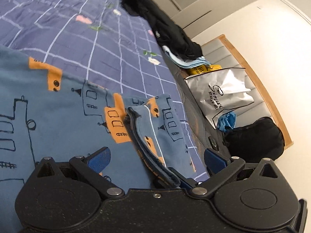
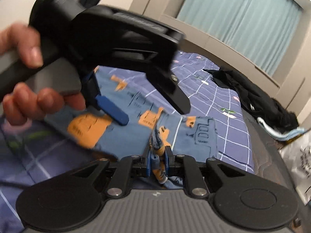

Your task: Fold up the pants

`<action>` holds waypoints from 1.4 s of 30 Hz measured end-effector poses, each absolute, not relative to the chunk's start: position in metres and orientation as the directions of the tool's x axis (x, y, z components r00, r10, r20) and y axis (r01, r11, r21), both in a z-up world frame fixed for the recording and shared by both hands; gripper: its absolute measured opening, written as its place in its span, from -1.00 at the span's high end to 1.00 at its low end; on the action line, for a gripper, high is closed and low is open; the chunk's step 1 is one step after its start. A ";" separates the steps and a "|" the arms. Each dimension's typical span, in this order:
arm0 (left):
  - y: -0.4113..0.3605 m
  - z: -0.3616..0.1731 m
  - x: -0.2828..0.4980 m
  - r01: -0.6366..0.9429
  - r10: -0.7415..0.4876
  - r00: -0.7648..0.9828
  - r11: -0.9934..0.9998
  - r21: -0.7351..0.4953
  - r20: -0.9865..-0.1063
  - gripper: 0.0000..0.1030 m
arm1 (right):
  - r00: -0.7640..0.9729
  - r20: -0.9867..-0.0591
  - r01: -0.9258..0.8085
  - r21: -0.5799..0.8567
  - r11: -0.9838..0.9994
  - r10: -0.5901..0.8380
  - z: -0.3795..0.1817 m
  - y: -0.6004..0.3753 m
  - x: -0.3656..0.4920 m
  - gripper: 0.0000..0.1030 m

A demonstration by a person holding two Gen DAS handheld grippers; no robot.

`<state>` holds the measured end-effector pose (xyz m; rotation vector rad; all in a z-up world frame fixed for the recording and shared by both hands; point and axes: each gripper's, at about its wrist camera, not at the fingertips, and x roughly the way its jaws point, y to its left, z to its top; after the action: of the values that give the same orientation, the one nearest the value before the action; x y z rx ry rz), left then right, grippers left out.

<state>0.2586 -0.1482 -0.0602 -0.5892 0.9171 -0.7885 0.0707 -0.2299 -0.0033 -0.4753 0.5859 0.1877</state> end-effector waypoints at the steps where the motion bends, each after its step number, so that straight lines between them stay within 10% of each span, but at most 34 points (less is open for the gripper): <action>1: -0.150 -0.060 0.257 0.350 -0.798 0.376 0.593 -0.725 -0.471 -0.99 | 0.818 -0.574 -0.304 -0.390 0.869 0.029 -0.006 -0.226 0.072 0.67; 11: -0.155 -0.059 0.261 0.337 -0.781 0.393 0.613 -0.715 -0.484 -0.99 | 0.826 -0.563 -0.273 -0.342 0.899 0.036 -0.007 -0.233 0.075 0.69; 23: -0.169 -0.063 0.270 0.102 -0.751 0.472 0.567 -0.817 -0.462 -0.97 | 0.826 -0.483 -0.086 0.404 0.911 0.292 0.005 -0.337 0.078 0.71; 37: -0.181 -0.061 0.271 0.058 -0.710 0.480 0.612 -0.789 -0.515 0.66 | 0.835 -0.511 -0.102 0.215 0.971 0.201 0.015 -0.308 0.067 0.71; 42: -0.170 -0.051 0.265 0.097 -0.706 0.503 0.619 -0.779 -0.498 0.74 | 0.837 -0.514 -0.114 0.175 0.978 0.190 0.022 -0.294 0.061 0.72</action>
<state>0.2650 -0.1697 -0.0508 -0.7637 0.9230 -0.5463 0.0608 -0.2935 0.0224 0.1395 0.5570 0.1612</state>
